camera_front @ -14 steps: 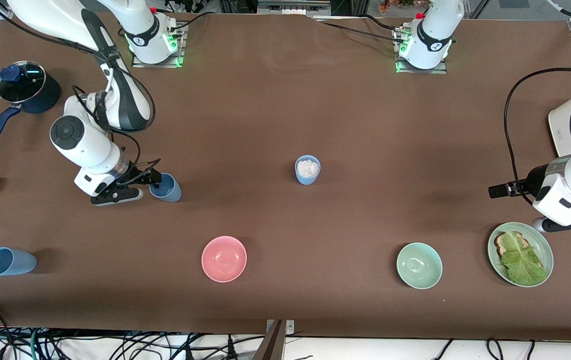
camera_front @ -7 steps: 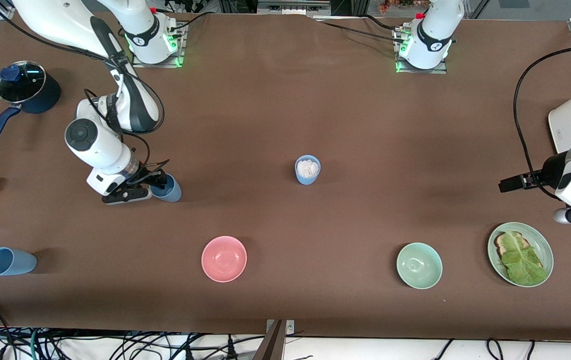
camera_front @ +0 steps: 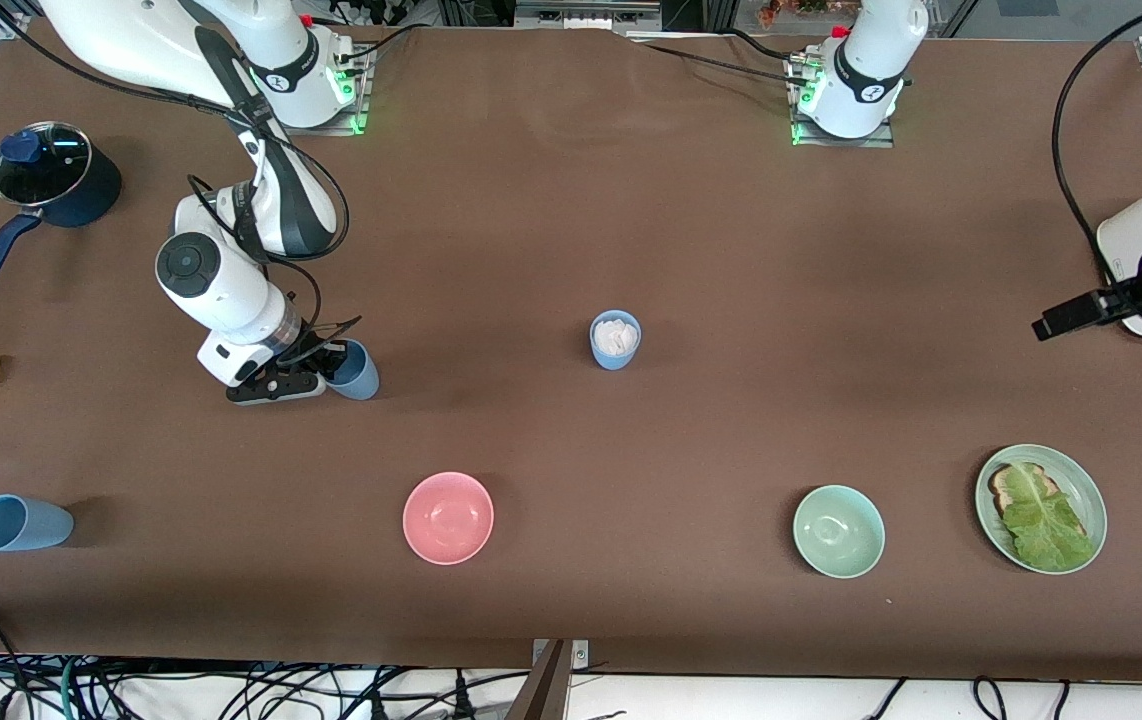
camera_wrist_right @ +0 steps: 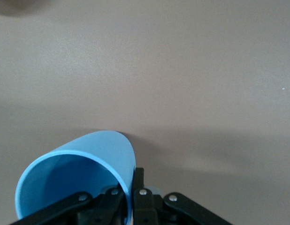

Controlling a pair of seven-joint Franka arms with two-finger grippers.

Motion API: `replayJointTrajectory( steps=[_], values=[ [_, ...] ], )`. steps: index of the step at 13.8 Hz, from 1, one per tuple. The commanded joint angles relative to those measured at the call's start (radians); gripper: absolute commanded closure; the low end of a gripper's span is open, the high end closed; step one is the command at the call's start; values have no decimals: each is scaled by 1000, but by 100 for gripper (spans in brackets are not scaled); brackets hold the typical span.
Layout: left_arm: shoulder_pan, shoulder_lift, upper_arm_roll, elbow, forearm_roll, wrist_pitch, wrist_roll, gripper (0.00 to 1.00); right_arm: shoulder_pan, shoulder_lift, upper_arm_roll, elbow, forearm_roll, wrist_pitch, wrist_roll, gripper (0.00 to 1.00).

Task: Stack blue cups with both arms
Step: 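Lift and carry the blue cup with the right gripper over the tissue cup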

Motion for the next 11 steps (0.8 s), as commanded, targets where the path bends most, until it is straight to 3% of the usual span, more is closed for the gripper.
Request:
replayJointTrajectory(
  steps=[1, 3, 9, 11],
  values=[
    [-106, -85, 76, -68, 4, 2, 60, 0, -5, -24, 3, 8, 13, 0, -11, 100],
    [-120, -104, 76, -68, 23, -9, 88, 0, -5, -44, 5, 43, 13, -57, -11, 100],
    [-154, -124, 93, -87, 6, 3, 85, 0, 7, -81, 41, 311, 17, -402, 7, 100],
    [-158, -125, 105, -89, -6, 7, 84, 0, 88, -71, 34, 417, 13, -517, 77, 100]
  ],
)
